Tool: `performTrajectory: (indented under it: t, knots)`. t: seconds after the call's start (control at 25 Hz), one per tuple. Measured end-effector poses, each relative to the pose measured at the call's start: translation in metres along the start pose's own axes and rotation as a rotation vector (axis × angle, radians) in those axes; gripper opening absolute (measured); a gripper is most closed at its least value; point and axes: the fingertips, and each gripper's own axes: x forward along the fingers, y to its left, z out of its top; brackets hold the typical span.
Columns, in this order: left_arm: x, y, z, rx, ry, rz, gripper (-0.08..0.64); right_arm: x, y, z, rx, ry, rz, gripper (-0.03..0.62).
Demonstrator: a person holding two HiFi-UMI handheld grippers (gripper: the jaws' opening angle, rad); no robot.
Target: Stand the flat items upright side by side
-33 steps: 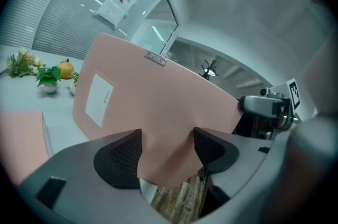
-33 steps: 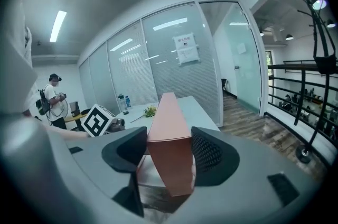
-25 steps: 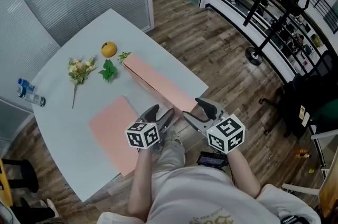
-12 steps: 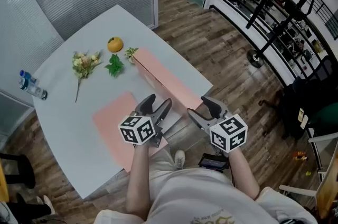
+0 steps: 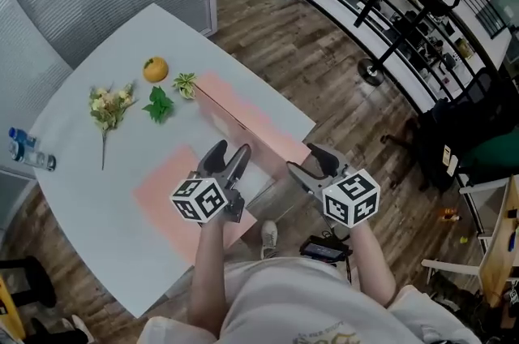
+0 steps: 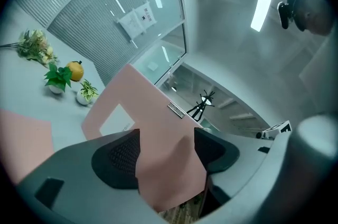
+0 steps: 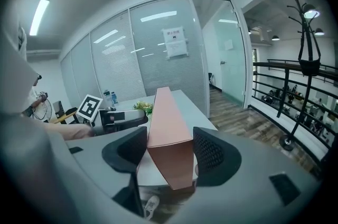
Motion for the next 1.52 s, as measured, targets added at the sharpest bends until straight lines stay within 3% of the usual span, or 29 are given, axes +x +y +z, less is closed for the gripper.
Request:
performTrajectory:
  t: [0.48, 0.68, 0.8, 0.92, 1.08, 1.4, 1.52]
  knots:
    - [0.005, 0.012, -0.007, -0.088, -0.009, 0.028, 0.313, 0.004, -0.005, 0.010, 0.018, 0.027, 0.033, 0.295]
    - [0.005, 0.023, 0.004, -0.099, -0.059, 0.043, 0.313, 0.005, -0.013, 0.051, 0.038, 0.010, 0.038, 0.305]
    - [0.000, 0.030, 0.016, -0.127, -0.103, 0.030, 0.313, 0.026, -0.007, 0.079, -0.019, 0.017, 0.056, 0.305]
    - [-0.004, 0.032, 0.024, -0.171, -0.152, 0.007, 0.307, 0.054, 0.007, 0.092, -0.114, 0.074, 0.080, 0.305]
    - [-0.003, 0.036, 0.027, -0.175, -0.147, -0.005, 0.305, 0.095, 0.027, 0.091, -0.169, 0.208, 0.129, 0.311]
    - [0.000, 0.042, 0.025, -0.220, -0.149, -0.023, 0.296, 0.161, 0.041, 0.103, -0.175, 0.308, 0.156, 0.325]
    - [0.001, 0.042, 0.028, -0.240, -0.172, -0.022, 0.296, 0.181, 0.040, 0.100, -0.202, 0.343, 0.127, 0.328]
